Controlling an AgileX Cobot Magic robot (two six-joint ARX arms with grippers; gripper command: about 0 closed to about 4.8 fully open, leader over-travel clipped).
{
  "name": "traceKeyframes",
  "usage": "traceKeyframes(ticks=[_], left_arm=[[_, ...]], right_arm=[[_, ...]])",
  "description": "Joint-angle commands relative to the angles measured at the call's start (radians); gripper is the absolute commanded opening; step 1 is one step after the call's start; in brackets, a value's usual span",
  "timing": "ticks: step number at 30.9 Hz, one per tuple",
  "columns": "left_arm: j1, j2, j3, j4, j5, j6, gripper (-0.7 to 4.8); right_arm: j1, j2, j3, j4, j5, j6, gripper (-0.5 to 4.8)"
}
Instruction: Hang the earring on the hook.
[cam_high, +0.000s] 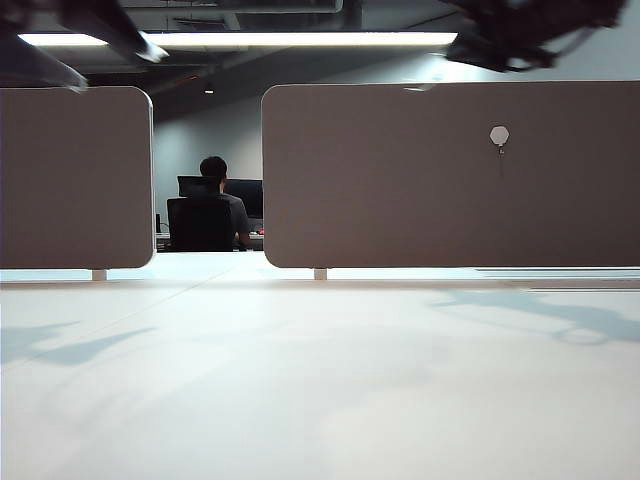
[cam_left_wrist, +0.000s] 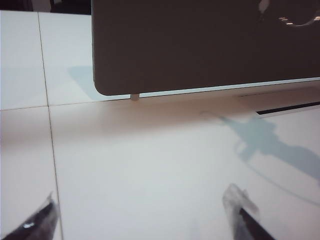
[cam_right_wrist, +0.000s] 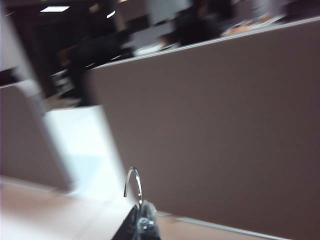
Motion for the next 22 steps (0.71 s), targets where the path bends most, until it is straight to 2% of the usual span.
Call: traceKeyframes(ticks=[1, 5, 8, 16, 20, 22], left_arm=[[-0.023, 0.149, 0.116, 0.068, 0.025, -0.001, 4.79], [-0.037, 0.344, 0.280, 0.121, 0.026, 0.005, 4.79], [-0.039, 0.470, 0.395, 0.135, 0.051, 0.004, 4.79], [-0.074, 0.719, 0.601, 0.198, 0.067, -0.001, 4.79], [-0.089, 0.778, 0.647, 0.199, 0.070, 0.005, 4.79], [-0.089, 0.793, 0.651, 0.197, 0.070, 0.005, 4.79]], right_arm=[[-0.092, 0.057, 0.072, 0.019, -0.002, 0.029, -0.06], [-0.172, 0.188, 0.245, 0.014, -0.002, 0.029, -0.06], [-0.203, 0.316, 0.420, -0.057, -0.022, 0.026, -0.06], [-0.228, 0.644, 0.848, -0.203, -0.070, 0.020, -0.06], [-0.233, 0.693, 0.926, -0.282, -0.134, 0.015, -0.06], [-0.233, 0.686, 0.926, -0.305, -0.137, -0.033, -0.06]])
